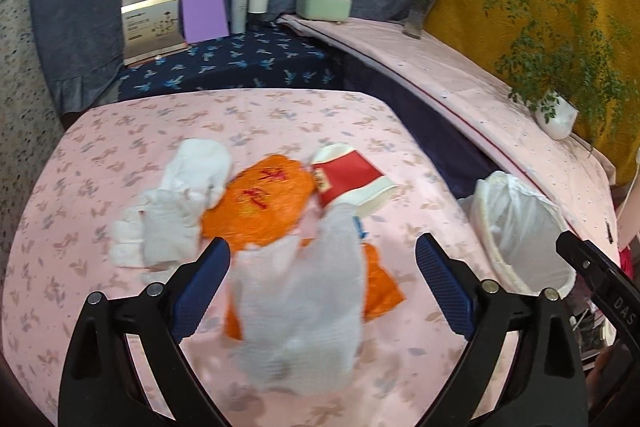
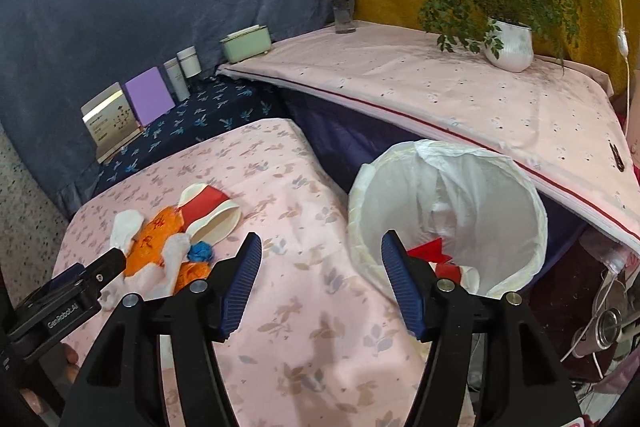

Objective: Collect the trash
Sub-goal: 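Grasp the white glove with the left gripper while the right gripper grasps the white tissue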

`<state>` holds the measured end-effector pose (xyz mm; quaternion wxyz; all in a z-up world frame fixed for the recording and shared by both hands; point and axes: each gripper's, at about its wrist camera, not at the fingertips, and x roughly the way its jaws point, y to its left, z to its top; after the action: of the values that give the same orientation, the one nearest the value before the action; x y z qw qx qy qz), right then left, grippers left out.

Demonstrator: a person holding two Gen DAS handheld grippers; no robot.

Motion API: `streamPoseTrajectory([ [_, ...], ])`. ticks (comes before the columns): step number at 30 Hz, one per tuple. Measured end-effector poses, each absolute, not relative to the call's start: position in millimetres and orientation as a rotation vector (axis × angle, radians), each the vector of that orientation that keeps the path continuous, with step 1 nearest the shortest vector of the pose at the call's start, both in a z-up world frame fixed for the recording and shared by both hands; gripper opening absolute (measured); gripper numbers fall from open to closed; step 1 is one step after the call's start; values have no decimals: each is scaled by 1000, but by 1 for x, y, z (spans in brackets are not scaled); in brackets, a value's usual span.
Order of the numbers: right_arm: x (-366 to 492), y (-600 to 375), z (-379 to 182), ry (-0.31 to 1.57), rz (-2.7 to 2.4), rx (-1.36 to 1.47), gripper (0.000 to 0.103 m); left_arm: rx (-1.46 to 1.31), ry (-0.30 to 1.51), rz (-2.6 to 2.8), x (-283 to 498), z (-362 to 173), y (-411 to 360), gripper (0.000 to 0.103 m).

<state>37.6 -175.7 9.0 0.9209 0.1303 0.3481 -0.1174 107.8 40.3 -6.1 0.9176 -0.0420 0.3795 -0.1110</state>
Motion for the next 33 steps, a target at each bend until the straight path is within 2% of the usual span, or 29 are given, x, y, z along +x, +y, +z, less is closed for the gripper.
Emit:
streamPoseTrajectory([
  [12,51,-97,-18,839,-55,255,63,-118,805,-67,105,-28,123,92],
  [22,68,-52,-40,915,11,196,63,-124,821,-21,112,-41,152,92],
  [29,81,-36,-56,955,23,169,58,-117,861,-15,125,-55,163,92],
  [33,88,-29,-63,977,27,160,48,-114,889,-10,136,-65,165,92],
])
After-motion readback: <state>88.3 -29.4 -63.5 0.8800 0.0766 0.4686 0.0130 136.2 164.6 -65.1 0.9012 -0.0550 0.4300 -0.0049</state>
